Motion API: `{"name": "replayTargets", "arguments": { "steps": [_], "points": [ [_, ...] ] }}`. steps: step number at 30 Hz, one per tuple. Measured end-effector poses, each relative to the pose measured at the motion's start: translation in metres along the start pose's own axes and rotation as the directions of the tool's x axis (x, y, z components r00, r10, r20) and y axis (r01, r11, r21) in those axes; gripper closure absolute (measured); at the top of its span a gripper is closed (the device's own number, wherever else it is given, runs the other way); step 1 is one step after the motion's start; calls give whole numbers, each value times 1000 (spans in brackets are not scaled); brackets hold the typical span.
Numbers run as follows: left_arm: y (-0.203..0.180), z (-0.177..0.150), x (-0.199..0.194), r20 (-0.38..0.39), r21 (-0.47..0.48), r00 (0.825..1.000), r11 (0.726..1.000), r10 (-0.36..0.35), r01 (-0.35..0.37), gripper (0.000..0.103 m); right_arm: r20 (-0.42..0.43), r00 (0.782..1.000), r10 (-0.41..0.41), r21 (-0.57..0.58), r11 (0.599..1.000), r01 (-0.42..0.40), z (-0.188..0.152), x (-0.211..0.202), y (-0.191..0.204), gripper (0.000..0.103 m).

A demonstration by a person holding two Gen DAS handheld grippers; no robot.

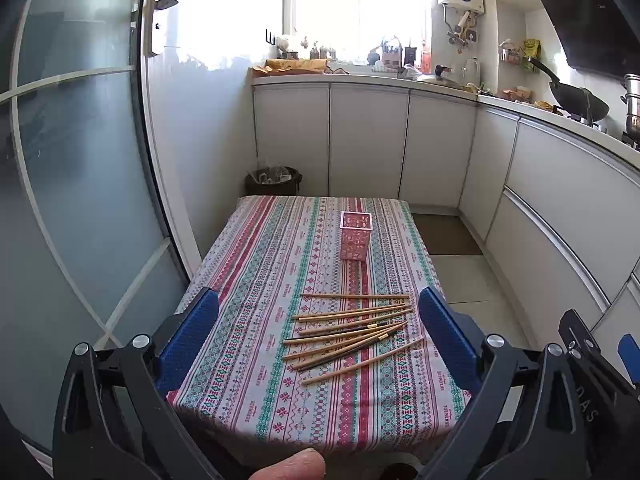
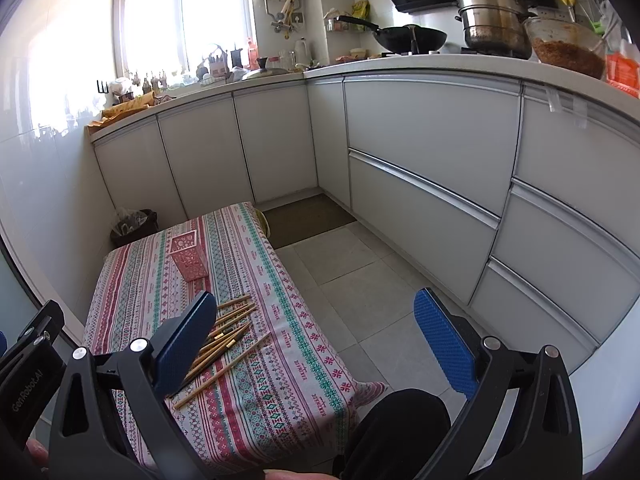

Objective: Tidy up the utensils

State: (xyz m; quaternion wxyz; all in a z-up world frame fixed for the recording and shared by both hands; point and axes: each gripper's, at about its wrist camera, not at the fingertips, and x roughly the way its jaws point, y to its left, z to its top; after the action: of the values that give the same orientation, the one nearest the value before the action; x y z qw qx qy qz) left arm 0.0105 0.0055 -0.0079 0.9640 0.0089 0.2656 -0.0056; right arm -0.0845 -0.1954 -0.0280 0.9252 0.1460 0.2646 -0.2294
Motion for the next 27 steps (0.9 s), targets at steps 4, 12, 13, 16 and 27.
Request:
{"name": "replayTargets", "arguments": {
  "steps": [4,12,13,16,27],
  "points": [
    [0,-1,0,-3,2,1000,1000,-1,1,7,-2,1000,0,0,1000,0,0,0,0,7],
    [-1,-2,0,-7,2,1000,1000,-1,1,7,-7,1000,3,-1,1000,-3,-1,1,1,7],
    [-1,-2,0,-7,2,1000,1000,-2,2,7,-8,1000,3,-1,1000,-3,-1,1,1,7],
    [-1,-2,1,-6,3,1000,1000,-2,3,7,-9,1000,3,-1,1000,-3,-1,1,1,7],
    [-1,-2,3,-13,2,1000,1000,-1,1,7,-17,1000,4,-4,1000,-4,-2,2,2,7]
  ]
}}
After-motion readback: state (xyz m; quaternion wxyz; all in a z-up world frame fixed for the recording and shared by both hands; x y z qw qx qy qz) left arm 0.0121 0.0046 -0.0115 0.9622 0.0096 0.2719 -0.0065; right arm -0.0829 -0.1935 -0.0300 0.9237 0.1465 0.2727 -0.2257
